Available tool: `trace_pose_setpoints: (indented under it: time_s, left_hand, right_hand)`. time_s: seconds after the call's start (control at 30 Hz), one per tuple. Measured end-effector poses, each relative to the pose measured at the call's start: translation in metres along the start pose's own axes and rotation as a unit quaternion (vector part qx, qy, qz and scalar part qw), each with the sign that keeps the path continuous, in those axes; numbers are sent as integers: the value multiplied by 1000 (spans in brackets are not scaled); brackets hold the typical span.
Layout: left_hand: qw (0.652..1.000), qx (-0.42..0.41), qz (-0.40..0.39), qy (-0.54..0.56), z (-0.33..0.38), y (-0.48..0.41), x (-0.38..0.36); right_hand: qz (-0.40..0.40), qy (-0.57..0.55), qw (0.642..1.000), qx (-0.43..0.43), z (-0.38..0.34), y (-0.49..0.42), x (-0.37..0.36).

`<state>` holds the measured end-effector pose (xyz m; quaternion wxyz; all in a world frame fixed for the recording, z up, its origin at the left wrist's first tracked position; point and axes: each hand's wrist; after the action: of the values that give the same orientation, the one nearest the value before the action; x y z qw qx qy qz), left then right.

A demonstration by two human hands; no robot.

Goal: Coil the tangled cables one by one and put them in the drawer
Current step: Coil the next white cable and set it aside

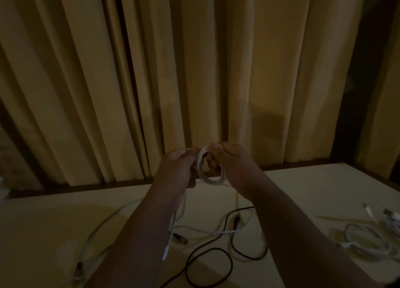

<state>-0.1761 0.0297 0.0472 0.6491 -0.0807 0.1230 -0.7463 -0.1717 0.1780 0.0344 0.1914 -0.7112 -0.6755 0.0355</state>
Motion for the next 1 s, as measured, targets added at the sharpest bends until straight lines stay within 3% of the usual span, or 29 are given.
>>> trace_pose_setpoints:
  time_s: [0.17,0.43,0.63,0.8,1.0]
  left_hand:
    - [995,-15,-14,97,6,-1,5]
    - [991,-130,-12,-29,4,0,9]
    - [995,-82,-53,3,10,2,4]
    - [987,-58,-94,119,13,6,-1]
    - [995,-32,-25,95,-1,3,-6]
  right_hand:
    - [29,46,996,69,-13,6,-3]
    - [20,22,995,95,-24,11,-1]
    - [63,35,993,98,-23,10,-1]
    - [87,41,991,88,-18,7,3]
    - [93,92,987,88,-9,4,-5]
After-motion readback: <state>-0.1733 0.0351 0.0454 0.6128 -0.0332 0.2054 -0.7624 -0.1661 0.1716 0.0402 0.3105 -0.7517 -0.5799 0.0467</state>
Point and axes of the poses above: each hand's wrist, its own y-axis away from the middle knuckle, its own x-axis out of the back of the hand, z = x × y, and after that the axes turned 7 degrees about -x, right-handed
